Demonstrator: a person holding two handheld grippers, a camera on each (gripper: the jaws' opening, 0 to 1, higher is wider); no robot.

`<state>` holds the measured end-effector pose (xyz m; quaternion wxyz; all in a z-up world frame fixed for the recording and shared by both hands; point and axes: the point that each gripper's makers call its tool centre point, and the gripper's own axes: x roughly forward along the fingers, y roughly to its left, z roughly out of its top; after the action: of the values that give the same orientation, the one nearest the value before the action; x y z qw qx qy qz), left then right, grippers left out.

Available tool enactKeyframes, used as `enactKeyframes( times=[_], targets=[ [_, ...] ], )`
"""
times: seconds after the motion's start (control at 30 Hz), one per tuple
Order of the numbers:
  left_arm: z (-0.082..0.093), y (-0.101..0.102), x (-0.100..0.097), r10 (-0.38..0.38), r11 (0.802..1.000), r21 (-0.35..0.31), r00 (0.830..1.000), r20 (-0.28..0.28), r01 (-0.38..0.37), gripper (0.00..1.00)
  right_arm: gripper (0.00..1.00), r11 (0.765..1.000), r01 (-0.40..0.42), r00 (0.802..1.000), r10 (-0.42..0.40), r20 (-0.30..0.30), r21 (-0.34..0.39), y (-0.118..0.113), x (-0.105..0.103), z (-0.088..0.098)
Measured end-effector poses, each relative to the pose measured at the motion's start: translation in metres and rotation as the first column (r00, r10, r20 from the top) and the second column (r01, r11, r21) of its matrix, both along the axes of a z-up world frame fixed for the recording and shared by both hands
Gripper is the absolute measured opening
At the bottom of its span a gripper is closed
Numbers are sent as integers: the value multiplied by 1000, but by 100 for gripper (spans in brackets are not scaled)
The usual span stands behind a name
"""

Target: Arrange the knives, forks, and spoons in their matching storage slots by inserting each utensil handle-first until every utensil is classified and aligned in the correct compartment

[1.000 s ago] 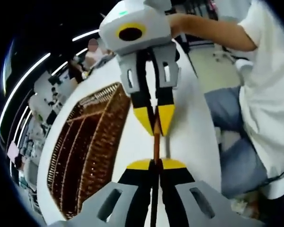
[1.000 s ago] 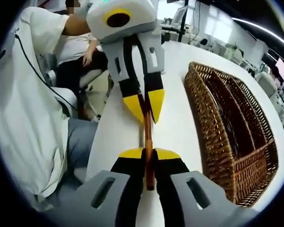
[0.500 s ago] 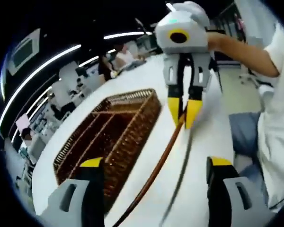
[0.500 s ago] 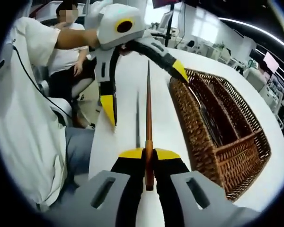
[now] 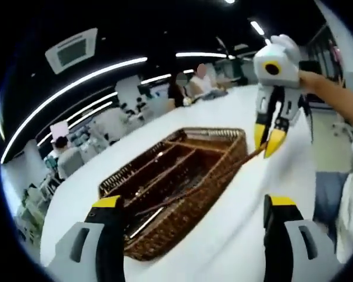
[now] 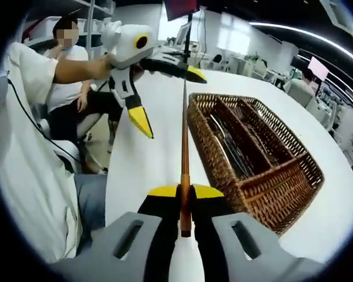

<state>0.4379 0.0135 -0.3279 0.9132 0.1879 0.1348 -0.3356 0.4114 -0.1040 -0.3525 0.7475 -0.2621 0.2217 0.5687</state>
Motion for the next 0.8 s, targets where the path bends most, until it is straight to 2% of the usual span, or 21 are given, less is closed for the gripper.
enactKeyframes(
  times=[0.13,0.23,0.37,0.47,0.5,0.6,0.63,0.8],
  targets=[
    [1,7,8,19,999,-26,1000,-19,-19,100,7,998,55,998,-55,1,9,-6,11,2],
    [0,6,7,18,999,-31,1000,-24,-18,100,7,996,87,996,-86,-4,17,-8,16,5],
    [-1,5,7,14,999,-37,999,-30,-15,100,7,988,152,988,-152,-16,36,-12,27,8],
    [-2,7,13,13,1000,-20,1000,-24,-13,100,7,976,214,977,-212,-28,42,-19,43,8],
    [-3,7,13,9,1000,-19,1000,-24,-10,100,7,972,232,972,-229,-57,48,-18,38,7],
    [-6,8,15,11,1000,-18,999,-31,-12,100,7,968,245,969,-243,-54,52,-21,43,7],
    [-7,9,16,12,1000,-17,999,-34,-13,100,7,965,255,966,-251,-64,61,-22,37,7],
    [-11,7,14,11,999,-33,999,-47,-13,100,7,958,277,960,-271,-71,81,-22,36,10]
  ],
)
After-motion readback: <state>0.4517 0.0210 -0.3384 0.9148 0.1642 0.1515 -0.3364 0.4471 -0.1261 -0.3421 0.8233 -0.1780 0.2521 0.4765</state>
